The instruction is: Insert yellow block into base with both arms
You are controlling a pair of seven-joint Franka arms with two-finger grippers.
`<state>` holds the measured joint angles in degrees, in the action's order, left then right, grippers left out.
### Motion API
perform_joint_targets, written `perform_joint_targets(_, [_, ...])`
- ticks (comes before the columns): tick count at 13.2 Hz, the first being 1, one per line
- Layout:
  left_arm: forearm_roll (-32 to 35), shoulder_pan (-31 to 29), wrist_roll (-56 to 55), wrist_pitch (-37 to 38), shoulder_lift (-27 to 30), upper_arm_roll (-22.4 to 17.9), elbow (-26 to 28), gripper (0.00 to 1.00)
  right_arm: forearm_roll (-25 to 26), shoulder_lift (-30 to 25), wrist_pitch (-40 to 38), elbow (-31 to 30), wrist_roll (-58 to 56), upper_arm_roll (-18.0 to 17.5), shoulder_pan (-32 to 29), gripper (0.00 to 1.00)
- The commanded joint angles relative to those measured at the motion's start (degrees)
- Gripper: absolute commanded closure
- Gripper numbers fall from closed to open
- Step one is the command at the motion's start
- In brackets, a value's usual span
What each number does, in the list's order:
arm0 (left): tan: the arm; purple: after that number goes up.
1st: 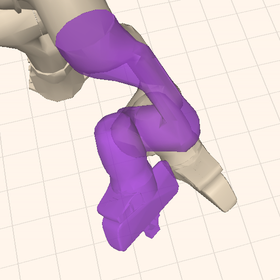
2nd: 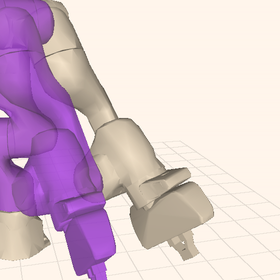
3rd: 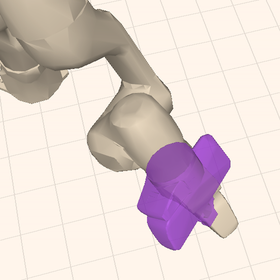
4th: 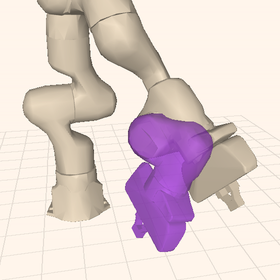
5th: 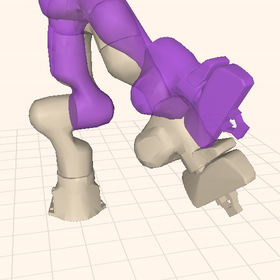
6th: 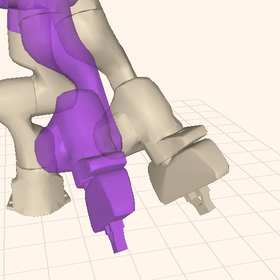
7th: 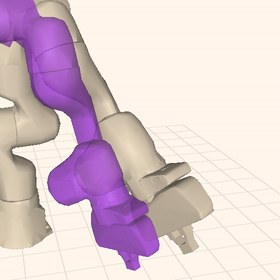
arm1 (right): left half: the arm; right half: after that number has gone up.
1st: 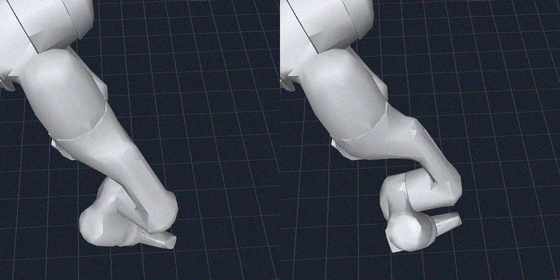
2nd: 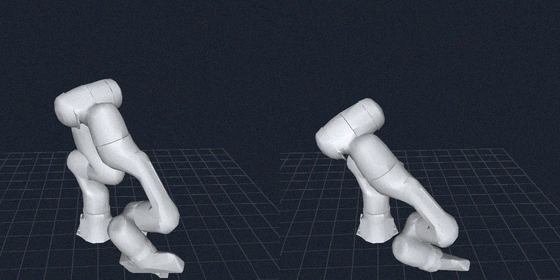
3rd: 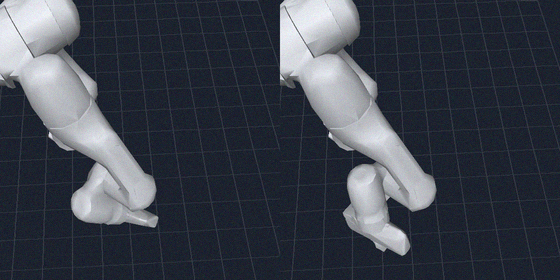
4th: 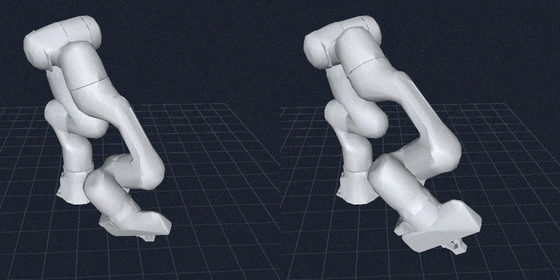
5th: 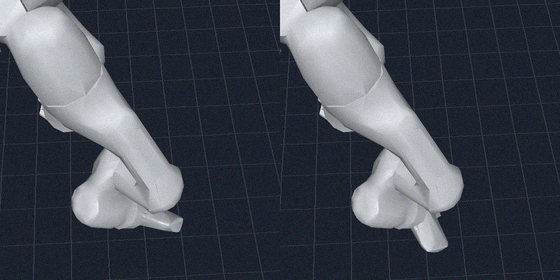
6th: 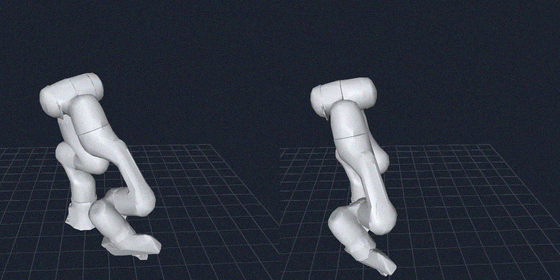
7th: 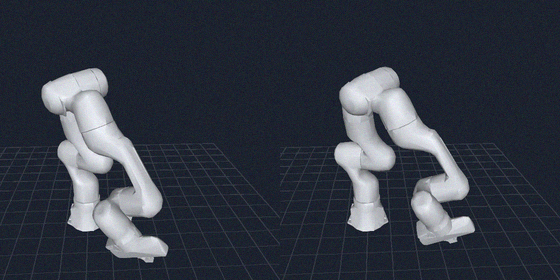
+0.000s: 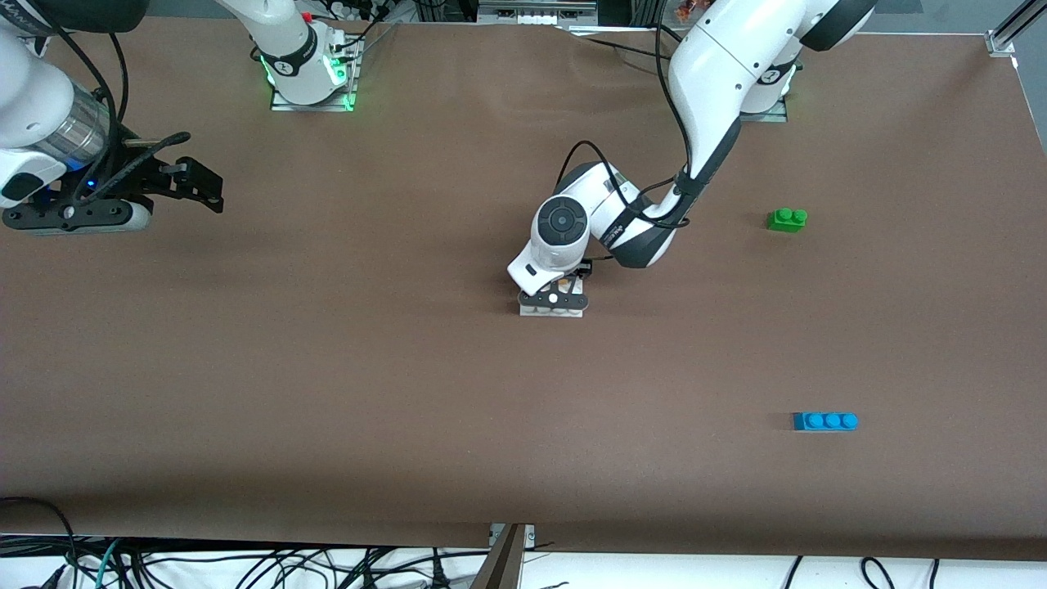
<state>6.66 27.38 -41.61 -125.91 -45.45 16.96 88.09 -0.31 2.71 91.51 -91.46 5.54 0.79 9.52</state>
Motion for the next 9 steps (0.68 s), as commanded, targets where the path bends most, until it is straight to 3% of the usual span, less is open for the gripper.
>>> perform_joint_targets(1, [2.13, 0.04, 1.01, -2.23, -2.45, -0.70, -0.91, 0.73, -0.66, 0.37, -0.28, 1.02, -0.53, 0.00, -0.11, 0.00])
perform_joint_targets(9, [1.86, 0.21, 0.13, -2.23, -2.36, -1.76, -0.91, 0.73, -0.66, 0.37, -0.28, 1.11, -0.70, 0.09, -0.11, 0.00])
